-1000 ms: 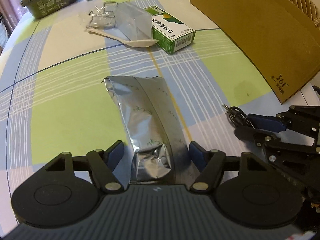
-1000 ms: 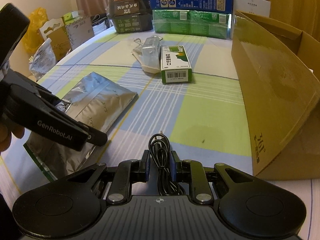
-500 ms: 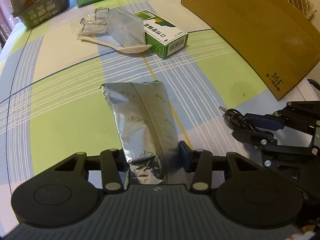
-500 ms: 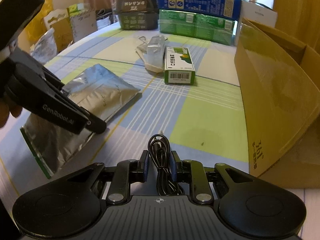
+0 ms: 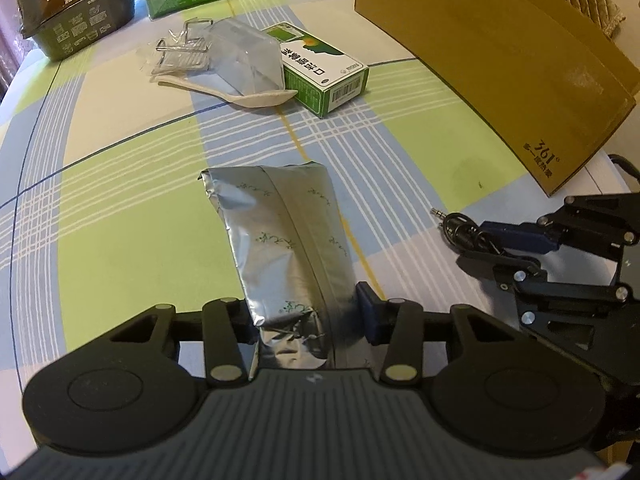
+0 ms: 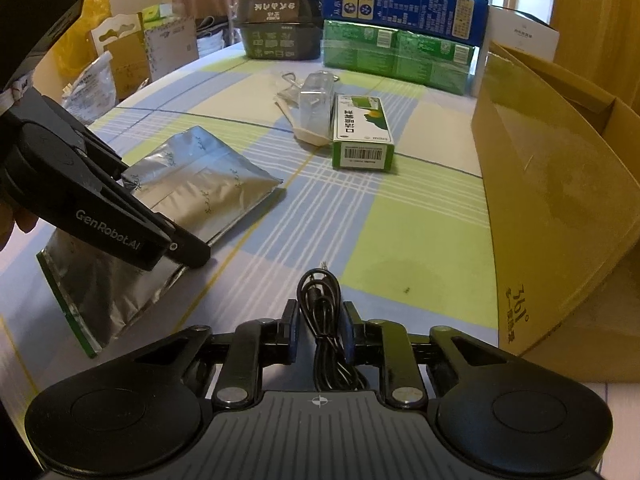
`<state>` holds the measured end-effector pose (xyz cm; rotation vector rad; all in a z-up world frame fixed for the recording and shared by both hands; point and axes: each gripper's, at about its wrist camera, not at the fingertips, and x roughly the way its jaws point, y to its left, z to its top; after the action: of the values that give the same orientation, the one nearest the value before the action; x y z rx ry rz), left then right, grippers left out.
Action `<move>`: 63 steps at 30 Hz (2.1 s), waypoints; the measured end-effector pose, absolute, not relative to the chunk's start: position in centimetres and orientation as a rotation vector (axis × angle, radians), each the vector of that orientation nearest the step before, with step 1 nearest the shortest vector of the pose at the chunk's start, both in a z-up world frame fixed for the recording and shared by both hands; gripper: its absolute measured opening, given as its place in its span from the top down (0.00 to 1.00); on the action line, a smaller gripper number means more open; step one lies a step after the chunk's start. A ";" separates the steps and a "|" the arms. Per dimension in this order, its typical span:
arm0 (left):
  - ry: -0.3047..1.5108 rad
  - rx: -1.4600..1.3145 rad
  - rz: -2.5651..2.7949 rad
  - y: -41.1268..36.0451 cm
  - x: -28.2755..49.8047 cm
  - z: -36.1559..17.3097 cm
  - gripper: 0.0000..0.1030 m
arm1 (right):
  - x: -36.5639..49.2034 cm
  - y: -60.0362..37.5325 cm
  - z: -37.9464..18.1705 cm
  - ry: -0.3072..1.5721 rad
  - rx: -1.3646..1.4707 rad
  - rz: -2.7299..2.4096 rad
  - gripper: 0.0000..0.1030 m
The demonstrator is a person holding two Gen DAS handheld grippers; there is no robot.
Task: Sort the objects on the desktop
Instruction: 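Carry the foil pouch and black cable over the cardboard box with both grippers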
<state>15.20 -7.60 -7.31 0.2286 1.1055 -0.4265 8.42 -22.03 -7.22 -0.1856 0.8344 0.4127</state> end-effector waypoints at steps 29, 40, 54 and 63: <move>1.140 0.088 -0.397 -5.5 10.5 -3.7 0.68 | 4.6 -25.3 -4.7 0.795 0.049 0.337 0.84; 1.088 0.052 -0.421 -8.2 6.7 -0.3 0.68 | 0.6 -28.4 -0.2 0.772 0.151 0.249 0.84; 0.969 0.060 -0.502 -13.8 6.4 5.7 0.68 | 0.3 -32.7 7.7 0.649 0.161 0.171 0.84; 0.941 0.080 -0.562 -17.6 7.5 7.1 0.68 | 1.3 -35.4 9.7 0.625 0.144 0.133 0.84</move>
<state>7.51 -17.60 7.08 0.0804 0.9409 -0.5619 1.27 -35.44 9.72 0.1438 0.6246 0.1334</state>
